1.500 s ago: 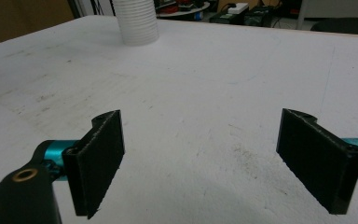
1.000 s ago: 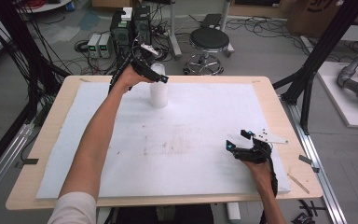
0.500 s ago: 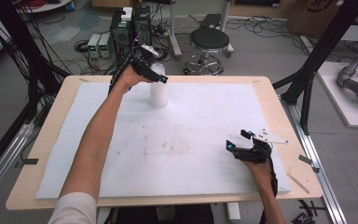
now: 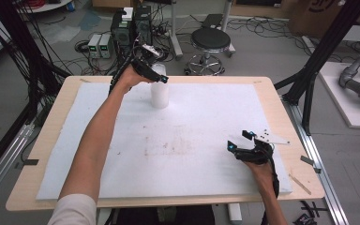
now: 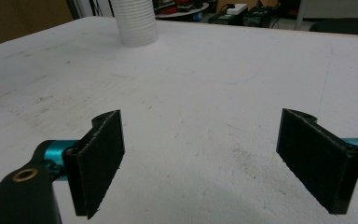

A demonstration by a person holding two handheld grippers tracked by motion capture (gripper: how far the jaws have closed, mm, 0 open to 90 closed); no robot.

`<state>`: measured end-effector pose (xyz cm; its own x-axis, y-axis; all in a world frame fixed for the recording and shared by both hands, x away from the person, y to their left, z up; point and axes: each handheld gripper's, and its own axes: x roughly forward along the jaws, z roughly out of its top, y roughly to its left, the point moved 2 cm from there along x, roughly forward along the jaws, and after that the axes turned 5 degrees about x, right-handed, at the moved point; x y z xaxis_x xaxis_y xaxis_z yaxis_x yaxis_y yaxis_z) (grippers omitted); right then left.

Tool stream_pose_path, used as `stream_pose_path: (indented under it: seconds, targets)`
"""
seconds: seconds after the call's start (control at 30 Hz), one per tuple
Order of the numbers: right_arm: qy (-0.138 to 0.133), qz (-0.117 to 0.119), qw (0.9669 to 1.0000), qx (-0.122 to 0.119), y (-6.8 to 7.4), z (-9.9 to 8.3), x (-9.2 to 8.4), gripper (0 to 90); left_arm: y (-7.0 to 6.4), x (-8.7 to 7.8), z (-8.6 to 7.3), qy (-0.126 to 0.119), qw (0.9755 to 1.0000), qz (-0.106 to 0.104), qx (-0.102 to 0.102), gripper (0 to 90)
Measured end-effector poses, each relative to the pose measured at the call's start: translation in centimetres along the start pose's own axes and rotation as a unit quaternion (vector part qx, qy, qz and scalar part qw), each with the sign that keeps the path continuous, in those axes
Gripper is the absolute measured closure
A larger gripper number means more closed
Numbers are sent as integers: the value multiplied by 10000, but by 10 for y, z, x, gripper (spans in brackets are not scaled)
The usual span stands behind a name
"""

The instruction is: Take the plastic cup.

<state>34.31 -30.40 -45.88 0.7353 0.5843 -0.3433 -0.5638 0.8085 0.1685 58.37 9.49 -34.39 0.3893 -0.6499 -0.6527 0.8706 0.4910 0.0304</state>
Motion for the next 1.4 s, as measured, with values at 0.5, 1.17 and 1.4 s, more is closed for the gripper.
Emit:
stream_pose_path:
  seconds: [0.5, 1.17, 1.4]
  targets:
    - [26, 5, 10000, 22, 0, 0, 1, 148, -4, -42, 36, -410, 9990, 162, 99, 362]
    - [5, 30, 10000, 25, 0, 0, 0, 148, -40, -126, 93, -922, 9927, 374, 683, 367]
    - [12, 39, 10000, 31, 0, 0, 0, 148, -61, -143, 82, -1243, 9888, 160, 813, 367]
